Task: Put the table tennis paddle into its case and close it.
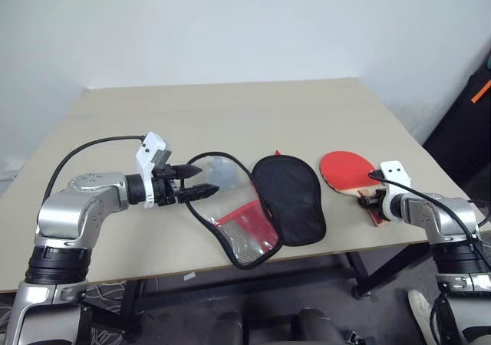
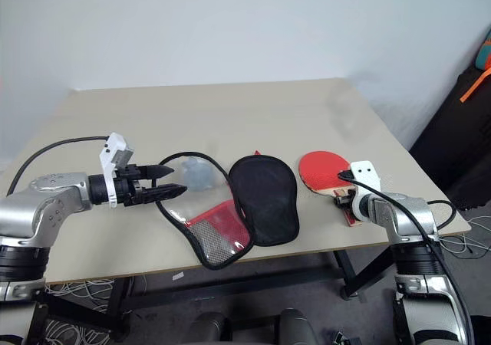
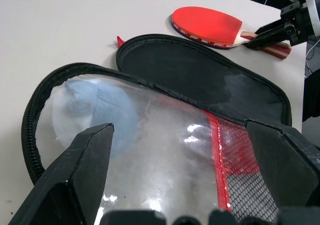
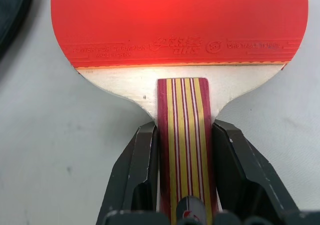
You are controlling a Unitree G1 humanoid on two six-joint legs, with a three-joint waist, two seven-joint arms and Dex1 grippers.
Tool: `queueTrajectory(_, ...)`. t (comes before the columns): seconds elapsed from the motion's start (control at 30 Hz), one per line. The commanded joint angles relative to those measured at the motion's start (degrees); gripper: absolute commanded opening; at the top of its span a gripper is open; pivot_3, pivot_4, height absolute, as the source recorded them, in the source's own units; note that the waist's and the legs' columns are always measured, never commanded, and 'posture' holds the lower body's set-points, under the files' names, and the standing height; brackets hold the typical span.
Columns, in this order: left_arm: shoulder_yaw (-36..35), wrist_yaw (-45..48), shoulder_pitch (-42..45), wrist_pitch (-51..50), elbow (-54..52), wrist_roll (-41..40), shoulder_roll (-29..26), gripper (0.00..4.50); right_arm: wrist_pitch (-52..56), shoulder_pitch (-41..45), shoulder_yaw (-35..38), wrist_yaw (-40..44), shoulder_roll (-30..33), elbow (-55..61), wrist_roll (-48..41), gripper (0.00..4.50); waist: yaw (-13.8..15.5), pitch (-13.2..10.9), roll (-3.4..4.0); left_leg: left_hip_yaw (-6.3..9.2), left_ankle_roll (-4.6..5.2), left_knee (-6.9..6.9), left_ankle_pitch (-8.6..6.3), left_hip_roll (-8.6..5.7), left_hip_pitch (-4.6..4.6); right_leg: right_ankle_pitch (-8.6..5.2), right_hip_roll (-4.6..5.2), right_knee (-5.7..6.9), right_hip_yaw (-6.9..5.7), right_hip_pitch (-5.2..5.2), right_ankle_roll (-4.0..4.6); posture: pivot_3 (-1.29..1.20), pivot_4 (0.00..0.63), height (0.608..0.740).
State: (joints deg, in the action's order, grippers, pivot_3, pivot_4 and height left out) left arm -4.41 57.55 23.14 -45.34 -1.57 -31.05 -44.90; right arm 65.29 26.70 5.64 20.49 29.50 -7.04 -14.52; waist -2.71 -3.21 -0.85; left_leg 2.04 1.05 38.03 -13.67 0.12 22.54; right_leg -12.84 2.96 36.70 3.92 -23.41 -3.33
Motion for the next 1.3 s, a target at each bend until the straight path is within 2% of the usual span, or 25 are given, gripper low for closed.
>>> queueTrajectory(0.03, -0.25, -0.02, 1.66, 1.43, -0.37, 0.28, 0.21, 4.5, 1.14, 4.64, 7.68, -3.49, -3.11, 1.92, -2.48, 1.17, -0.02, -0.01, 0.03, -0.01, 0.0, 0.0, 0.0, 0.0, 0.0, 0.01, 0.0, 0.0, 0.01, 0.0, -0.01, 0.0, 0.0, 0.74)
queueTrajectory(0.27, 0.2, 0.3, 1.87, 2.09, 0.54, 0.71, 0.54, 4.5, 10.23, 7.82, 5.67, -3.5, -12.82, 17.42, -9.08, 1.17, -0.52, -0.02, 0.14, -0.01, 0.0, -0.19, 0.0, 0.13, 0.01, 0.02, -0.16, 0.07, 0.09, -0.19, -0.02, 0.0, 0.0, 0.74)
queueTrajectory(0.5, 0.35, 0.44, 1.66, 2.33, 0.69, 0.83, 0.72, 4.5, 19.16, 7.71, 2.59, -9.57, -24.56, 24.87, -8.89, 1.17, -0.03, 0.0, 0.12, 0.01, -0.01, -0.09, 0.0, 0.12, 0.05, 0.03, -0.1, 0.07, 0.0, -0.15, -0.02, 0.0, 0.0, 0.74)
queueTrajectory(0.6, 0.26, 0.37, 1.42, 2.37, 0.65, 0.8, 0.73, 4.5, 20.77, 5.99, 1.33, -11.44, -27.17, 25.43, -7.71, 1.17, 0.0, -0.01, 0.12, 0.03, -0.02, -0.1, 0.0, 0.12, 0.05, 0.03, -0.1, 0.08, -0.01, -0.16, -0.02, 0.0, 0.0, 0.74)
queueTrajectory(0.83, -0.23, 0.3, 0.77, 2.4, 0.46, 0.61, 0.5, 4.5, 22.07, 3.99, 0.76, -14.61, -28.87, 25.29, -5.25, 1.17, -0.23, -0.01, 0.14, 0.01, -0.03, -0.13, 0.0, 0.12, 0.05, 0.03, -0.09, 0.08, -0.01, -0.2, -0.01, 0.0, 0.0, 0.74)
queueTrajectory(1.3, 0.35, 0.29, 1.21, 2.84, 1.15, 0.81, 1.33, 4.5, 25.73, 4.99, -0.62, -16.91, -27.96, 26.63, -1.91, 1.17, -0.32, -0.01, 0.13, 0.02, -0.03, -0.15, 0.0, 0.13, 0.05, 0.03, -0.1, 0.06, -0.02, -0.19, -0.01, 0.0, 0.0, 0.74)
